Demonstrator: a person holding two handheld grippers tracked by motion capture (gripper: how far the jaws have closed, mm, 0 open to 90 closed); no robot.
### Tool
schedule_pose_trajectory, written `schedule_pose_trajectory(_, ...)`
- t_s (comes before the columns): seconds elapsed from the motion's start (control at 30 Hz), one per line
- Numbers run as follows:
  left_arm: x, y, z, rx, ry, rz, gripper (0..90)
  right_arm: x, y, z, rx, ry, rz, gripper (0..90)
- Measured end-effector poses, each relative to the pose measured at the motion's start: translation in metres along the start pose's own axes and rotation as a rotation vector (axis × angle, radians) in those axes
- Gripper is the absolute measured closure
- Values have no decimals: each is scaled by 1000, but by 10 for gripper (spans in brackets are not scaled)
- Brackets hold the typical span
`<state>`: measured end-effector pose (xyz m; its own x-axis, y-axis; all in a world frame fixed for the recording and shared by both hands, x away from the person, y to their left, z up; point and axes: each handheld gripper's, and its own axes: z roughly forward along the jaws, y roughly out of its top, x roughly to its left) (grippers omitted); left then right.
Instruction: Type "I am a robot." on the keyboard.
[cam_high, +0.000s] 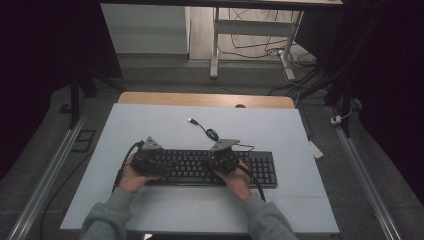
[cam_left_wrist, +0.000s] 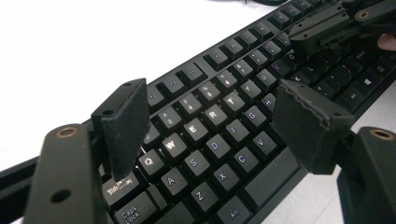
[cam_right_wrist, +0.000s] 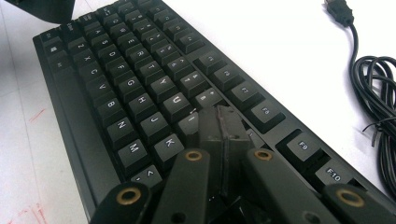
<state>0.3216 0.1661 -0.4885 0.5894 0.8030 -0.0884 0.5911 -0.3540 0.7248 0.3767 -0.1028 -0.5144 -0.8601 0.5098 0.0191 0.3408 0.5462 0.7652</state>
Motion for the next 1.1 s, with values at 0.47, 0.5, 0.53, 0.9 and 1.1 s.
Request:
schedule_pose_trajectory(0.47,1,-1,-1,0,0,1,270,0,-1,4,27,-12,-2,896)
schedule_pose_trajectory(0.5,1,-1,0,0,2,0,270,0,-2,5,21,-10,-1,897)
schedule_pose_trajectory(0.53,1,-1,0,0,3,0,270,-1,-2,5,24,-11,1,896)
schedule_pose_trajectory(0.9,1,-1,-2,-9,3,-3,271,0,1,-13,-28,-10,10,895)
schedule_pose_trajectory(1.1,3,-1,-3,-8,7,-10,272,-2,-4,-27,-38,-5,28,789)
